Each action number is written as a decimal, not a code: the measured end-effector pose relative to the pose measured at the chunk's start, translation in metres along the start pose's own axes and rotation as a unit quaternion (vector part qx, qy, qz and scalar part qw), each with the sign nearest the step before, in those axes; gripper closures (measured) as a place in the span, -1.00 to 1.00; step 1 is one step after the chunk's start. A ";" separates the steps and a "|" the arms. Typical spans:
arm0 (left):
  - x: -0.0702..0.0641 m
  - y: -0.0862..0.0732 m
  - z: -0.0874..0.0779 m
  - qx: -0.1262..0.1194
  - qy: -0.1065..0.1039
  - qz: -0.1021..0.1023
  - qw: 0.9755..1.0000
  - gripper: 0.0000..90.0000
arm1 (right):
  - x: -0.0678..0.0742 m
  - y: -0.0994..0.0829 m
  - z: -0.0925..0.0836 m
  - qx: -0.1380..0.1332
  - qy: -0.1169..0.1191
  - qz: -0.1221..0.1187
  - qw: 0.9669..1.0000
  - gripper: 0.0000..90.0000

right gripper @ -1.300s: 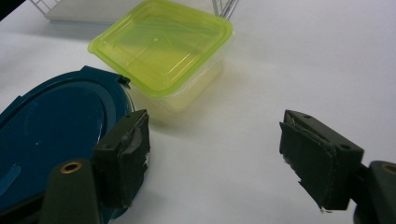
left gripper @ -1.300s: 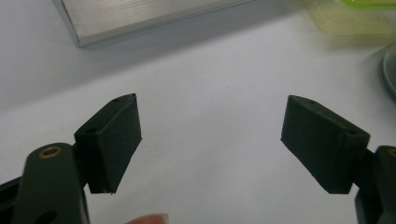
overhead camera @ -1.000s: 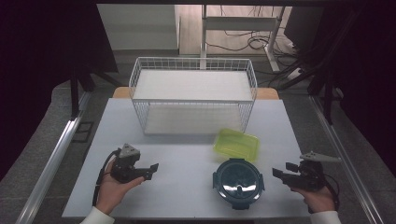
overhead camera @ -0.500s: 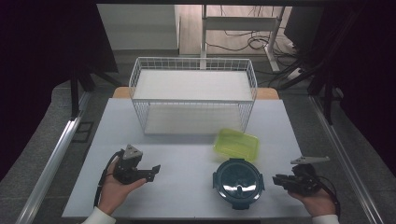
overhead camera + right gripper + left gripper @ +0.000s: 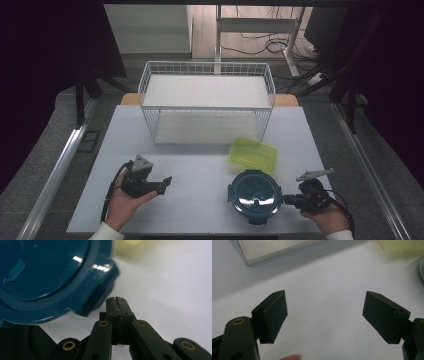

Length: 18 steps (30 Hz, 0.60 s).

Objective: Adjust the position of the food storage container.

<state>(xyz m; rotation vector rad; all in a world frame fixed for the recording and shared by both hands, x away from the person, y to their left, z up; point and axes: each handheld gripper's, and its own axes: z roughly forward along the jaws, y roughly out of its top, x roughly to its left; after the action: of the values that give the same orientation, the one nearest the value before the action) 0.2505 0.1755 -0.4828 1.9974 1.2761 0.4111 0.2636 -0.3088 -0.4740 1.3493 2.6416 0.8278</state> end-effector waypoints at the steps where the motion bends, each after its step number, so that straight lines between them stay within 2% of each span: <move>1: -0.001 0.000 0.001 0.000 0.000 -0.002 1.000 -0.56 | 0.003 0.000 0.001 0.004 -0.001 -0.004 1.000 0.97; 3: -0.001 0.000 0.001 0.001 0.000 0.002 1.000 -0.56 | 0.006 0.002 0.002 0.009 -0.015 -0.008 1.000 0.97; 11: -0.001 -0.001 0.002 0.004 0.000 0.003 1.000 -0.56 | 0.008 0.002 0.003 0.019 -0.024 -0.001 1.000 0.97; 14: -0.001 -0.001 0.004 0.006 -0.001 0.001 1.000 -0.56 | 0.012 0.002 0.006 0.036 -0.036 -0.006 0.999 0.97; 16: -0.001 -0.001 0.004 0.007 -0.001 0.000 1.000 -0.56 | 0.013 0.002 0.008 0.043 -0.035 -0.009 0.998 0.97; 18: -0.001 -0.001 0.004 0.008 -0.001 0.001 1.000 -0.56 | 0.017 0.000 0.013 0.051 -0.016 -0.019 0.998 0.97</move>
<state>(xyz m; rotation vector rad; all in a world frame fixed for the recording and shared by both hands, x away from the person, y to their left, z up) 0.2520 0.1729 -0.4862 2.0117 1.2792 0.4021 0.2573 -0.2903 -0.4814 1.3191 2.7089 0.6699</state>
